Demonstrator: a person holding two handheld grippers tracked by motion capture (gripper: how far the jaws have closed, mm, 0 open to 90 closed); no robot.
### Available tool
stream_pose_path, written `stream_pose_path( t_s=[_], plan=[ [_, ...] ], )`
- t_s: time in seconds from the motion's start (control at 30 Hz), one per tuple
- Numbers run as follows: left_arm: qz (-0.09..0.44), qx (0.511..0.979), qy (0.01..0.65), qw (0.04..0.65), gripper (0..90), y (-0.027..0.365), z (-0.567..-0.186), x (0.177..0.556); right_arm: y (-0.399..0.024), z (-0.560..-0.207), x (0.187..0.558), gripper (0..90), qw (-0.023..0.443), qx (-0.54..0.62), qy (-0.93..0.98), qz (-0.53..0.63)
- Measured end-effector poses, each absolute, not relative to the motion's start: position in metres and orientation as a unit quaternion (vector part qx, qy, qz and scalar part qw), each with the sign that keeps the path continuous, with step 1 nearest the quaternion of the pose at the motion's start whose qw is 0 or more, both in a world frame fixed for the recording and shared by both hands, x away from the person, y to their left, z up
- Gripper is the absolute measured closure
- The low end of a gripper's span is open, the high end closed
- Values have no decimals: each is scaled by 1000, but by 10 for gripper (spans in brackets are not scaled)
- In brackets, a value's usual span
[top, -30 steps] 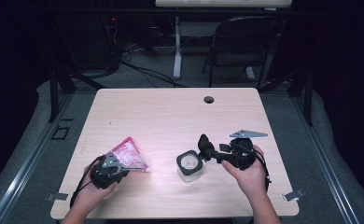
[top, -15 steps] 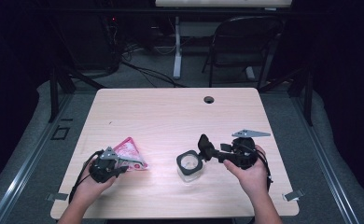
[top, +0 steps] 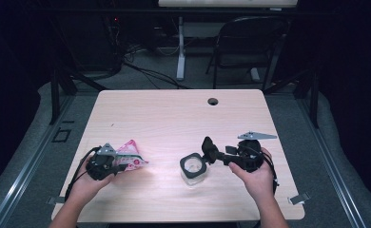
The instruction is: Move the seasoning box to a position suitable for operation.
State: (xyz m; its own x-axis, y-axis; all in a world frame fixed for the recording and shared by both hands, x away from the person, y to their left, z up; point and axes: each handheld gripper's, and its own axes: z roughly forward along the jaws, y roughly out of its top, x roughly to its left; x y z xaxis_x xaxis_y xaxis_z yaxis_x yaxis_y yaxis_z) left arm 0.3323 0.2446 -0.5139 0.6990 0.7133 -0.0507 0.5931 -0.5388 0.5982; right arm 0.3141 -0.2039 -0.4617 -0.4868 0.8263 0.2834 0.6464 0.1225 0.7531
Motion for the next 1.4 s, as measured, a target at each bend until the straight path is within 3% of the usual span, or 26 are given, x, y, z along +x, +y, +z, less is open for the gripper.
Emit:
stream_pose_path(
  t_s=[0.83,1.4],
  plan=[
    [144,853,400,302,900,275,-454,360,-205,-463,314,486,107,499,736,445],
    [145,846,409,308,900,282,-430,365,-210,-456,311,495,107,495,729,460]
  ],
)
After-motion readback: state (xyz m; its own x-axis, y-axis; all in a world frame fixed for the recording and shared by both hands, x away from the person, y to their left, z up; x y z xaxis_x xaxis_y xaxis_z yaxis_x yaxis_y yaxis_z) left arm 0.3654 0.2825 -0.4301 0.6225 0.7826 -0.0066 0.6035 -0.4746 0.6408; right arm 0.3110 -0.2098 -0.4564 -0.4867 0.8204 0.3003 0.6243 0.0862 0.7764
